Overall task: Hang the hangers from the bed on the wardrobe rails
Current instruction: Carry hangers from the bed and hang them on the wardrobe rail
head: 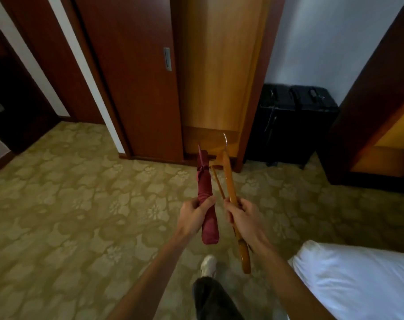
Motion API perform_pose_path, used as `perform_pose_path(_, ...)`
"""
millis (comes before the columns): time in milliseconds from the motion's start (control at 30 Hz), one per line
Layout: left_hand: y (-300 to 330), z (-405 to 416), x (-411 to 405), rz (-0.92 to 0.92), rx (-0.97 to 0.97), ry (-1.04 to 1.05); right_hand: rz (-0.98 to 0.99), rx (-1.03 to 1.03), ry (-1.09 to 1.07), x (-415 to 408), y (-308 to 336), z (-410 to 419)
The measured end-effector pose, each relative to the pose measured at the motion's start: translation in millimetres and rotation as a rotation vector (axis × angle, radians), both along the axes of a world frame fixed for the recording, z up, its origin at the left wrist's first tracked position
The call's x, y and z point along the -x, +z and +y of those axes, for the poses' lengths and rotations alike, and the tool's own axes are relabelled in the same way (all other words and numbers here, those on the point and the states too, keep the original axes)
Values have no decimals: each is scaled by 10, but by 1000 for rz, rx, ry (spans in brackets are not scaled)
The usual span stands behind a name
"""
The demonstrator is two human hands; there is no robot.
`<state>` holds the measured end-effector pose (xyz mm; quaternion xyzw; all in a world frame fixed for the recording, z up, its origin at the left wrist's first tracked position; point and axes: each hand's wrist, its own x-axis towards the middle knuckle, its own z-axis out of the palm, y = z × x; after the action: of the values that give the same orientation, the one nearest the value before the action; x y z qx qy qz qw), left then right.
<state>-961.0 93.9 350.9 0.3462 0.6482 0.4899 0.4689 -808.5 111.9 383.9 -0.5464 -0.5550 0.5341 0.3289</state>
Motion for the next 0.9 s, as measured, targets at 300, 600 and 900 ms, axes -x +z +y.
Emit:
perform_pose_path(300, 401, 2442, 807, -26, -64, -24, 73, -41, -43, 801, 409, 2389)
perform_pose_path(600, 765, 4220, 1497, -67, -123, -24, 91, -92, -42, 1471, 735, 4196)
perform_pose_path(900, 1092, 6140, 2389, -79, -155, -59, 75, -91, -68, 2470, 875, 6076)
